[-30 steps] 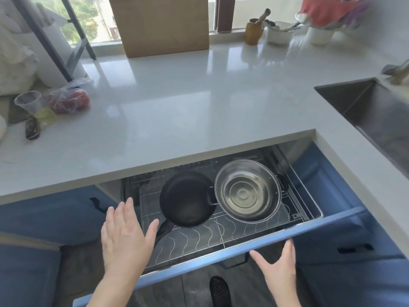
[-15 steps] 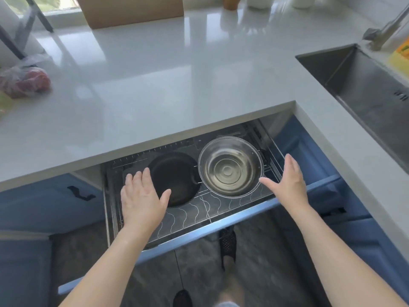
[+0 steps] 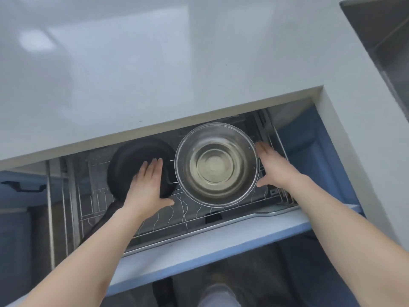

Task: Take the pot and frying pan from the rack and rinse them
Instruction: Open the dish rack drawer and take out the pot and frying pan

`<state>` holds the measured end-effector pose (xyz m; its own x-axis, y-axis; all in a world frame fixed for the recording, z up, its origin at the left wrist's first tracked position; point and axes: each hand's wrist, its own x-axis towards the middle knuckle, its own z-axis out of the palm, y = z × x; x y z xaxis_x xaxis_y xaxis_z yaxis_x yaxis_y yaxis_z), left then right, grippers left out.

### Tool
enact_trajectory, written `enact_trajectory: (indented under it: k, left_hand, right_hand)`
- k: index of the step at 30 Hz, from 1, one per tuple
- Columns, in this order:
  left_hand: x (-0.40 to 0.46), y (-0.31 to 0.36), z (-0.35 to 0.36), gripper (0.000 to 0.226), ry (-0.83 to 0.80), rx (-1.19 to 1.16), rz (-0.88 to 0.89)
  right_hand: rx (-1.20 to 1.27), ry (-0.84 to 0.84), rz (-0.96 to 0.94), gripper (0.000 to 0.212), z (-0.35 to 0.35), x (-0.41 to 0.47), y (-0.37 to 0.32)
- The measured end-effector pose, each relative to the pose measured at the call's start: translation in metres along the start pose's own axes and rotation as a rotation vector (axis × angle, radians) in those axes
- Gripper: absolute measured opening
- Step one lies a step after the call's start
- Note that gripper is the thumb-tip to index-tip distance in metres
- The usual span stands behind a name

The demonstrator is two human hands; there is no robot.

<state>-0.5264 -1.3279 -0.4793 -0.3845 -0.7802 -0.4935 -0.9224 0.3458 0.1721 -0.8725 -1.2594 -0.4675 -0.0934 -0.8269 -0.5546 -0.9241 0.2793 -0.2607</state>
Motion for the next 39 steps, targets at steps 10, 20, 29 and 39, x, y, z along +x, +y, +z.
enact_trajectory:
  k: [10,20,29,39]
  left_hand:
    - [0.062,0.003,0.025,0.137,-0.189,-0.002,-0.019]
    - [0.078,0.002,0.036,0.143,-0.169,-0.158,0.056]
    - [0.079,-0.012,0.035,0.149,-0.112,-0.13,0.162]
    - [0.025,-0.039,-0.037,0.158,-0.179,-0.163,0.258]
  right_hand:
    - [0.058,-0.171,-0.027,0.137,0.003,0.055,0.03]
    - [0.084,-0.259,-0.027,0.145,0.007,0.058,0.036]
    - [-0.014,-0.144,-0.129,0.154,0.015,0.051,0.041]
    - [0.035,-0.12,-0.27,0.157,-0.035,-0.003,0.014]
